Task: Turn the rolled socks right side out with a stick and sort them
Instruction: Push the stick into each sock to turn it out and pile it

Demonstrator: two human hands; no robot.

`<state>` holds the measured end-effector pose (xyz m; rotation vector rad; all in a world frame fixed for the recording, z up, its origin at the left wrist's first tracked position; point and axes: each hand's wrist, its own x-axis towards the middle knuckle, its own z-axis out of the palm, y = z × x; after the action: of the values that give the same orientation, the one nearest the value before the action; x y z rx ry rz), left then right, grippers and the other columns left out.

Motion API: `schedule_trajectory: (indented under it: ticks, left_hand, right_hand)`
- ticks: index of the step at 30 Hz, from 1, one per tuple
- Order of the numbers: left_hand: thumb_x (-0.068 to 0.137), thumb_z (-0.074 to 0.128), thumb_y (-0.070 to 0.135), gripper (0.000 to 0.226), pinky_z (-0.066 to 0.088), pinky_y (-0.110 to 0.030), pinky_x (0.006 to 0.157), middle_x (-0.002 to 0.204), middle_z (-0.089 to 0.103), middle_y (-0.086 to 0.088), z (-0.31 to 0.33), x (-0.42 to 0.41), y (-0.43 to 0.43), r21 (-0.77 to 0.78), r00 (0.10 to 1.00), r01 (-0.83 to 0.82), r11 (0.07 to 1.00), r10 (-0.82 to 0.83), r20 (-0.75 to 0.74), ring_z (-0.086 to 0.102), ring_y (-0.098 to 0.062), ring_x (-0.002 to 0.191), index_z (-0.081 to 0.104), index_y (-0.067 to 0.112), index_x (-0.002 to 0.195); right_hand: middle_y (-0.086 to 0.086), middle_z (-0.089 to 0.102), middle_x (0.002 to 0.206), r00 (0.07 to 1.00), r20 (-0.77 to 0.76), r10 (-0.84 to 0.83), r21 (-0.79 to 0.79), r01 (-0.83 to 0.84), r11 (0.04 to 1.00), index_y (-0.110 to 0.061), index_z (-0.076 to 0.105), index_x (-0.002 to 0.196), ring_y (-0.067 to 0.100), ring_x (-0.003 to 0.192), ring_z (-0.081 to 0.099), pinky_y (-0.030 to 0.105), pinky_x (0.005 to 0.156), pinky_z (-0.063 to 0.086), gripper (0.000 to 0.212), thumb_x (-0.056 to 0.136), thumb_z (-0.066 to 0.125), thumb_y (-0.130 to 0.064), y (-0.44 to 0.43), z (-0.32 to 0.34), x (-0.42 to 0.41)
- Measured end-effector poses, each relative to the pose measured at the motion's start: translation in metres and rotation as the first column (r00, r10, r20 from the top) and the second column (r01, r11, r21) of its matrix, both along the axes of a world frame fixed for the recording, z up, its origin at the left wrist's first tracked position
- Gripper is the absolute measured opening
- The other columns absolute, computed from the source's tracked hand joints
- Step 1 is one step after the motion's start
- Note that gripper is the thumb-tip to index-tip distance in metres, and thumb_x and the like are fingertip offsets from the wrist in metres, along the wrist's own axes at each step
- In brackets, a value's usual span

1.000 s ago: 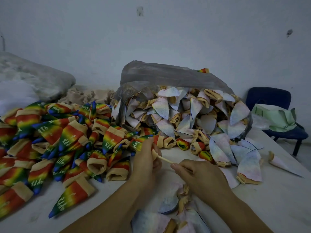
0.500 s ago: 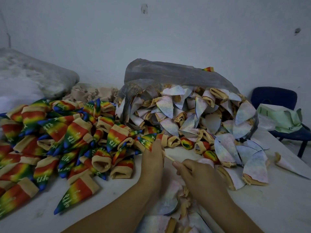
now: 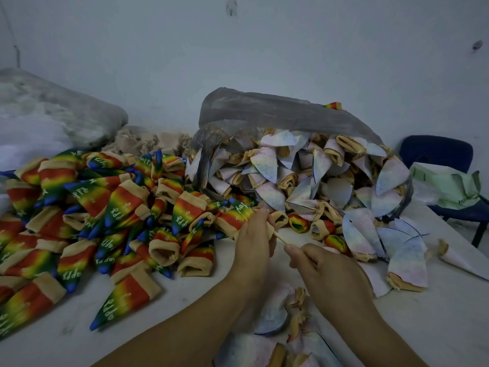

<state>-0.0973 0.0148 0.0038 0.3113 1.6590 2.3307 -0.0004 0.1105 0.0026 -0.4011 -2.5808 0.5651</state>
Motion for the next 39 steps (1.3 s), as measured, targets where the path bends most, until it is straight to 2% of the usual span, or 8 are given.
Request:
schedule_trajectory:
  ticks: [5,9,12,14,19,25,30,39]
  left_hand:
    - [0.094,0.04,0.023,0.037,0.03,-0.016,0.038,0.048,0.037,0.007,-0.007,-0.004,-0.004,-0.026,0.996,0.015,1.0,-0.017,-0.087,0.033,-0.005,0.041,0.048,0.02,0.058]
    - [0.082,0.052,0.043,0.029,0.045,-0.024,0.062,0.062,0.059,-0.001,-0.016,-0.003,-0.005,-0.004,0.994,0.109,0.994,-0.109,-0.009,0.056,-0.013,0.061,0.071,0.028,0.066]
    - [0.066,0.065,0.062,0.041,0.048,-0.035,0.093,0.106,0.072,0.005,-0.02,-0.007,-0.009,0.044,0.99,0.134,0.99,-0.136,0.04,0.065,-0.014,0.106,0.074,0.041,0.1]
    - [0.072,0.073,0.06,0.043,0.047,-0.042,0.101,0.115,0.072,0.004,-0.019,-0.012,-0.013,0.099,0.989,0.125,0.987,-0.132,0.065,0.064,-0.018,0.114,0.072,0.039,0.109]
    - [0.087,0.057,0.031,0.044,0.055,-0.032,0.091,0.121,0.07,-0.015,-0.013,-0.015,-0.013,0.35,0.959,0.182,0.919,-0.244,0.142,0.065,-0.025,0.116,0.065,0.008,0.124]
    - [0.089,0.053,0.015,0.039,0.059,-0.036,0.087,0.124,0.067,-0.02,-0.006,-0.018,-0.019,0.579,0.868,0.255,0.775,-0.447,0.215,0.066,-0.029,0.114,0.055,0.002,0.126]
    - [0.086,0.063,0.025,0.038,0.061,-0.034,0.079,0.117,0.071,-0.019,-0.007,-0.019,-0.021,0.525,0.885,0.247,0.814,-0.41,0.22,0.069,-0.027,0.108,0.062,0.0,0.115]
    - [0.105,0.039,0.018,0.034,0.06,-0.03,0.08,0.123,0.069,-0.014,-0.01,-0.023,-0.015,0.468,0.904,0.278,0.839,-0.394,0.17,0.068,-0.024,0.112,0.052,0.004,0.132]
  right_hand:
    - [-0.03,0.06,0.062,0.999,-0.021,0.038,-0.198,-0.041,0.979,-0.038,0.056,0.061,-0.01,0.068,0.055,0.011,0.05,0.035,0.044,0.072,0.028,-0.071,-0.008,-0.001,-0.004]
    - [-0.005,0.061,0.064,0.999,-0.023,0.037,0.074,-0.035,0.997,-0.03,0.062,0.071,0.008,0.062,0.055,0.029,0.058,0.044,0.062,0.074,0.019,-0.074,0.009,-0.005,-0.002]
    - [-0.005,0.059,0.067,0.995,-0.097,-0.001,0.165,0.017,0.986,-0.028,0.062,0.073,0.007,0.062,0.053,0.028,0.056,0.042,0.057,0.083,0.022,-0.068,0.016,-0.008,-0.001]
    - [-0.007,0.06,0.072,0.992,-0.127,-0.008,0.181,0.031,0.983,-0.027,0.064,0.075,0.007,0.065,0.054,0.024,0.055,0.04,0.053,0.086,0.025,-0.063,0.019,-0.01,-0.001]
    - [-0.012,0.05,0.074,0.99,-0.14,-0.016,0.185,0.042,0.982,-0.026,0.066,0.08,0.007,0.067,0.048,0.01,0.053,0.028,0.046,0.087,0.03,-0.055,0.024,-0.012,-0.003]
    - [-0.001,0.056,0.076,0.982,-0.19,0.008,0.179,0.026,0.984,-0.019,0.07,0.082,0.021,0.072,0.055,0.034,0.059,0.045,0.026,0.089,0.053,-0.037,0.031,-0.01,-0.003]
    - [-0.001,0.058,0.076,0.989,-0.145,0.001,0.221,0.031,0.975,-0.02,0.07,0.082,0.022,0.076,0.053,0.034,0.06,0.041,0.018,0.088,0.06,-0.034,0.031,-0.013,-0.007]
    - [-0.007,0.062,0.063,0.977,-0.214,-0.003,0.181,0.042,0.983,-0.023,0.069,0.077,0.014,0.058,0.057,0.031,0.05,0.044,0.034,0.087,0.045,-0.045,0.042,-0.012,0.001]
